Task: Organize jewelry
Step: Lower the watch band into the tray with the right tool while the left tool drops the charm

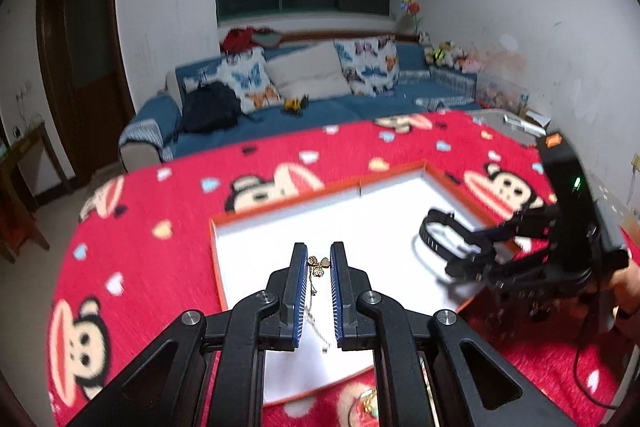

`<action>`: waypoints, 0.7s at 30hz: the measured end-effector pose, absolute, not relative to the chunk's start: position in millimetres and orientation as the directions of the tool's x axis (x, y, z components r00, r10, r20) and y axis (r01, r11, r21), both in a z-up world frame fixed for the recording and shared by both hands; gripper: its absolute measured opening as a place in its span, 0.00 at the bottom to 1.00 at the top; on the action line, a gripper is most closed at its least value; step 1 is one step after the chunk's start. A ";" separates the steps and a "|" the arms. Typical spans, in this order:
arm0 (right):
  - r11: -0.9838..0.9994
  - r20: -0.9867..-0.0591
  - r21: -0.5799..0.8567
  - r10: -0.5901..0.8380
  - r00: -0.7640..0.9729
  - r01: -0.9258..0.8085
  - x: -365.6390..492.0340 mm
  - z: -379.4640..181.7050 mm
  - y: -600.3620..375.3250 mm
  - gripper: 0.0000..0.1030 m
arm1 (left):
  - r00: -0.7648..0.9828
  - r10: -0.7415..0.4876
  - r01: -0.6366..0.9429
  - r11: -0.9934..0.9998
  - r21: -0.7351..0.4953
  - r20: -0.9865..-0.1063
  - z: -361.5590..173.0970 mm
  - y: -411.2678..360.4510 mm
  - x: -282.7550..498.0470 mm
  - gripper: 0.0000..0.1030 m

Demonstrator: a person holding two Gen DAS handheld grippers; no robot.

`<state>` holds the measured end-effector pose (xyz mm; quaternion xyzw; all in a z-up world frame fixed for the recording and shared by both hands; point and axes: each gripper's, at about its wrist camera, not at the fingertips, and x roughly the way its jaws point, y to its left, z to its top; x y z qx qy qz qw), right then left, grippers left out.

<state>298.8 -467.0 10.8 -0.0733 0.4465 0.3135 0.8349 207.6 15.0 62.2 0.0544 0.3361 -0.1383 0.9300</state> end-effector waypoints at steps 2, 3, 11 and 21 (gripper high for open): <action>0.793 -0.796 0.157 0.454 0.400 -0.588 300.0 8.0 -466.9 0.57 | 0.716 -0.212 0.290 0.957 0.008 -0.665 47.6 15.4 210.2 0.11; 0.793 -0.798 0.158 0.453 0.398 -0.588 300.1 7.2 -466.2 0.59 | 0.705 -0.212 0.291 0.957 0.003 -0.677 40.6 15.4 211.2 0.11; 0.797 -0.805 0.146 0.440 0.398 -0.586 299.0 3.7 -463.4 0.62 | 0.644 -0.197 0.289 0.957 -0.003 -0.739 2.6 16.8 214.4 0.13; 0.798 -0.810 0.127 0.426 0.403 -0.589 298.0 0.3 -461.7 0.70 | 0.655 -0.182 0.305 0.952 0.036 -0.734 -2.2 8.0 206.3 0.56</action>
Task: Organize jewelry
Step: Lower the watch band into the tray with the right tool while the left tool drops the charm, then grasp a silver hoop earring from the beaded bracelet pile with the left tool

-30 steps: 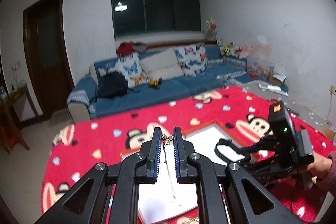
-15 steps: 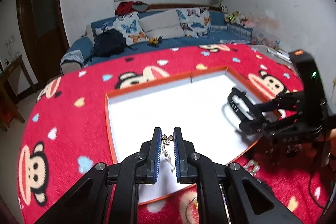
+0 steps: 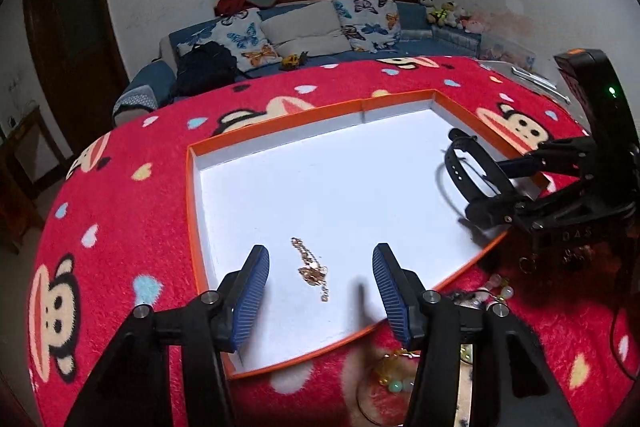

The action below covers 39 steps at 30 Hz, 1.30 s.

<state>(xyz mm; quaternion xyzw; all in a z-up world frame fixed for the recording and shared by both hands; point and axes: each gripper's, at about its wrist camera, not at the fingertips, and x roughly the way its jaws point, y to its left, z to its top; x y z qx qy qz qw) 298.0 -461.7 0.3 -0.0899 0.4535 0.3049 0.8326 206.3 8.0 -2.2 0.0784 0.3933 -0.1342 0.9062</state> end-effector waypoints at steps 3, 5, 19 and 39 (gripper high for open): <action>0.799 -0.803 0.137 0.436 0.407 -0.586 296.7 3.1 -464.3 0.72 | 0.659 -0.200 0.326 0.945 0.036 -0.725 3.7 4.4 198.0 0.56; 0.799 -0.797 0.143 0.443 0.411 -0.584 295.7 6.5 -465.9 0.73 | 0.664 -0.211 0.342 0.939 0.040 -0.717 8.2 0.8 190.1 0.56; 0.799 -0.754 0.156 0.476 0.453 -0.580 268.4 33.7 -484.1 0.75 | 0.588 -0.339 0.571 0.817 0.080 -0.734 6.3 -47.3 120.6 0.69; 0.814 -0.762 0.182 0.471 0.444 -0.551 225.1 16.7 -523.1 0.76 | 0.478 -0.359 0.715 0.689 0.118 -0.801 -27.3 -60.3 141.7 0.64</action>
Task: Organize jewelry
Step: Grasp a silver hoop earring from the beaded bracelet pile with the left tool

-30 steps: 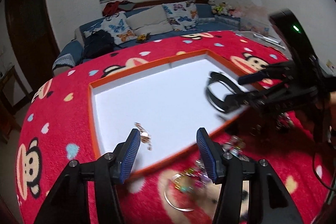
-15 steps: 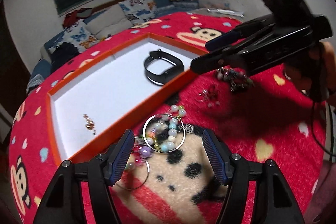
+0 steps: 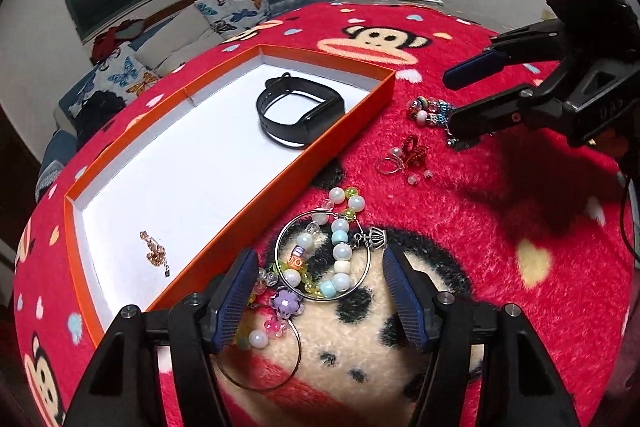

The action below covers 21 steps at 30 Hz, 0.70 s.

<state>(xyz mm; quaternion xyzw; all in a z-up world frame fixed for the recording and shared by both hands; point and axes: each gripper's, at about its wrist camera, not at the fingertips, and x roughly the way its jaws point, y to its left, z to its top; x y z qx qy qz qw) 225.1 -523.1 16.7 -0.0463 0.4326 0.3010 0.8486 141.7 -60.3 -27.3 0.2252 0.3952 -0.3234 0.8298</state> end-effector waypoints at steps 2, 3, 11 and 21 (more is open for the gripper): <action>0.819 -0.763 0.182 0.467 0.447 -0.544 224.7 15.9 -526.4 0.76 | 0.477 -0.365 0.729 0.672 0.128 -0.799 -27.1 -60.9 141.4 0.61; 0.821 -0.763 0.183 0.466 0.448 -0.541 224.9 15.4 -527.7 0.76 | 0.478 -0.367 0.736 0.664 0.135 -0.798 -27.5 -62.4 142.2 0.60; 0.824 -0.766 0.190 0.465 0.445 -0.534 222.9 11.3 -533.0 0.76 | 0.482 -0.389 0.759 0.633 0.153 -0.785 -29.9 -67.9 144.9 0.51; 0.835 -0.772 0.194 0.454 0.444 -0.515 218.3 5.9 -543.8 0.76 | 0.512 -0.427 0.732 0.670 0.120 -0.746 -16.8 -62.5 133.9 0.50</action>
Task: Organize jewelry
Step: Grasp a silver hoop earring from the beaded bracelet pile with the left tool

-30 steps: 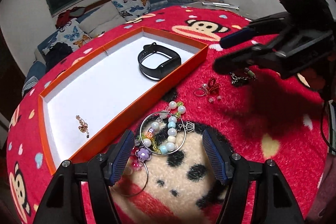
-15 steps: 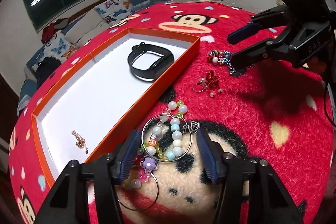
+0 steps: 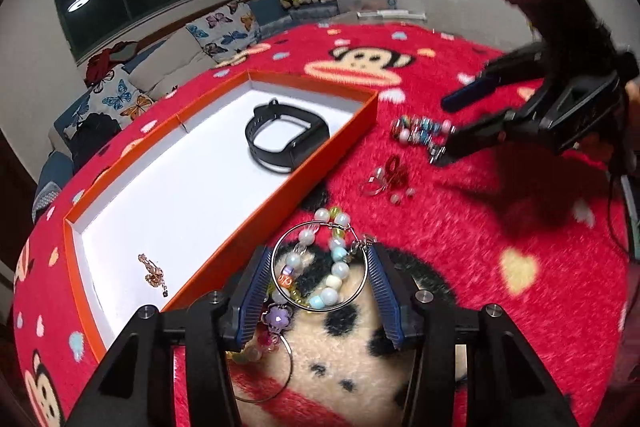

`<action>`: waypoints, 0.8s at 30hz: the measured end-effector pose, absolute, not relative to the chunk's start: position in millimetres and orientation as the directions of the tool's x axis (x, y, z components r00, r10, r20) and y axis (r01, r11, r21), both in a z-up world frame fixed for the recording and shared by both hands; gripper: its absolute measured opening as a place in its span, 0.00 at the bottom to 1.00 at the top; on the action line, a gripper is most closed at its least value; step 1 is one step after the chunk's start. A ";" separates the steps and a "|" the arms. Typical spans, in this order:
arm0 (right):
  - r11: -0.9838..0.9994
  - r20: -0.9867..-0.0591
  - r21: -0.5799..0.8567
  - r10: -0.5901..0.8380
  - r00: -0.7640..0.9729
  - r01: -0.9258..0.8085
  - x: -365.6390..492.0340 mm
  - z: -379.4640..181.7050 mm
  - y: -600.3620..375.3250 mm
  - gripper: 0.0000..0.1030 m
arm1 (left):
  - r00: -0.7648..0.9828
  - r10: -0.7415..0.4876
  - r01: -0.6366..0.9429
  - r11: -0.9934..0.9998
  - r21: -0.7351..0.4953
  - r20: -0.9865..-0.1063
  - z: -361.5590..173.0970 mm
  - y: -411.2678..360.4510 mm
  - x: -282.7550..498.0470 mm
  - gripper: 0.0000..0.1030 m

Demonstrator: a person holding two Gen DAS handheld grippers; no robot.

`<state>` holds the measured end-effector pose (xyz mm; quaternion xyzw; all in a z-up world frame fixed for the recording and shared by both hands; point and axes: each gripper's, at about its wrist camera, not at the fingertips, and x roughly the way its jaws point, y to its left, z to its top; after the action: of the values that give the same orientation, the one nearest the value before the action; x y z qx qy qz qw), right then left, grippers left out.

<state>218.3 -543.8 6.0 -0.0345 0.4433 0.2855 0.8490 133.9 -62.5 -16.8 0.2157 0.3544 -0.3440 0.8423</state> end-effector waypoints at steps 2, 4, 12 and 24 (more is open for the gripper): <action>0.836 -0.774 0.197 0.453 0.443 -0.512 218.2 5.1 -545.3 0.76 | 0.520 -0.440 0.729 0.675 0.112 -0.732 -9.9 -62.3 130.1 0.50; 0.837 -0.775 0.197 0.452 0.441 -0.510 217.9 3.8 -545.6 0.76 | 0.528 -0.453 0.725 0.681 0.104 -0.718 -3.7 -61.1 126.9 0.50; 0.836 -0.772 0.199 0.455 0.444 -0.511 216.9 4.5 -546.4 0.76 | 0.557 -0.463 0.702 0.706 0.094 -0.690 13.1 -55.0 117.1 0.50; 0.854 -0.789 0.201 0.432 0.437 -0.480 223.4 -10.0 -556.0 0.76 | 0.589 -0.457 0.644 0.764 0.045 -0.667 23.3 -39.5 113.4 0.50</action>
<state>223.4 -556.0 -10.0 -0.0264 0.4571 0.2692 0.8473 113.4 -39.5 23.3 0.1422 0.3285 -0.3126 0.8799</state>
